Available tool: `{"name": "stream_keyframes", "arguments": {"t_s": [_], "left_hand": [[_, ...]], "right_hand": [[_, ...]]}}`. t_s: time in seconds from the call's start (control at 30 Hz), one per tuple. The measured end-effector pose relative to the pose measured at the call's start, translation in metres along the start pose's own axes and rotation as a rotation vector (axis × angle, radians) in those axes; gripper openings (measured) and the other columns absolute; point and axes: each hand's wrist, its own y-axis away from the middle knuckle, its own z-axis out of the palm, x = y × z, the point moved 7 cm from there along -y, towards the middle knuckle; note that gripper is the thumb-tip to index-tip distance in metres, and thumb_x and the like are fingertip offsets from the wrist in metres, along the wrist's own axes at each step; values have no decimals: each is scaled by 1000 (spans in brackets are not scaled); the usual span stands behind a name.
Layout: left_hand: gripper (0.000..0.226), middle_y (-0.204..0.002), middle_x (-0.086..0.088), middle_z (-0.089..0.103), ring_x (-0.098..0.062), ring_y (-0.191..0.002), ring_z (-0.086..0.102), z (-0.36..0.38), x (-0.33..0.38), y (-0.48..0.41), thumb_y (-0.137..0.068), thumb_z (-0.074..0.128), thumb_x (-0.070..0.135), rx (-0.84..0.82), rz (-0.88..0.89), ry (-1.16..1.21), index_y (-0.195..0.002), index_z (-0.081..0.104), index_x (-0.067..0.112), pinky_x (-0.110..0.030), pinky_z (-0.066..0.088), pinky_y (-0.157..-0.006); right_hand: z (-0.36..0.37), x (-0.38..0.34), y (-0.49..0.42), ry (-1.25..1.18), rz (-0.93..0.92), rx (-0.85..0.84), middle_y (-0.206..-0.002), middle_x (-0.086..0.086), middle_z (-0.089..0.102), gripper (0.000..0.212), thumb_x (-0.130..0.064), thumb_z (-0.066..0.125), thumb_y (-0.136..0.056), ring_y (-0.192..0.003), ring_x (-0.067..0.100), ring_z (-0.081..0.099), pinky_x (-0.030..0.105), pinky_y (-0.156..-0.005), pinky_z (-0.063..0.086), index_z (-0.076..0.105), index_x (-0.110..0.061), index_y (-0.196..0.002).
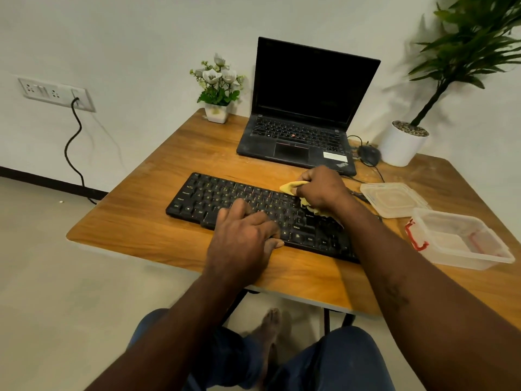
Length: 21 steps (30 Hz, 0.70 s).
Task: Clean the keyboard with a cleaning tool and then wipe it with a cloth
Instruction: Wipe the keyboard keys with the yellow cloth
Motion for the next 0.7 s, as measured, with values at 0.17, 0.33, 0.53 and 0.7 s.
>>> {"name": "stream_keyframes", "arguments": {"t_s": [0.17, 0.33, 0.53, 0.7], "left_hand": [[23, -101, 18, 71, -14, -102, 41, -1, 0, 1, -88, 71, 53, -14, -1, 10, -99, 75, 33, -36, 28, -79], [23, -103, 20, 69, -13, -102, 40, -1, 0, 0, -90, 68, 55, -38, -13, -11, -99, 74, 35, -36, 28, -80], [26, -104, 19, 68, -12, -102, 37, 1, -1, 1, -91, 65, 56, -34, -21, -1, -103, 73, 34, -36, 30, -81], [24, -99, 17, 69, -12, -98, 38, 2, -2, 1, -87, 70, 54, -24, -23, 6, -99, 74, 33, -36, 31, -78]], "right_hand": [[22, -57, -12, -151, -99, -148, -82, 3, 72, 9, -24, 78, -90, -69, 16, 62, 30, -58, 48, 76, -17, -85], [32, -79, -18, -74, -157, -137, -86, 1, 75, 12, -30, 79, -89, -75, 18, 69, 38, -68, 58, 78, -18, -88], [3, -29, -20, 58, -55, -252, -99, 8, 73, 24, -29, 76, -92, -78, 16, 61, 30, -63, 47, 74, -9, -104], [-28, 20, -6, 127, 38, -286, -103, 3, 73, 20, -29, 78, -90, -85, 14, 62, 27, -63, 43, 74, -19, -106]]}}
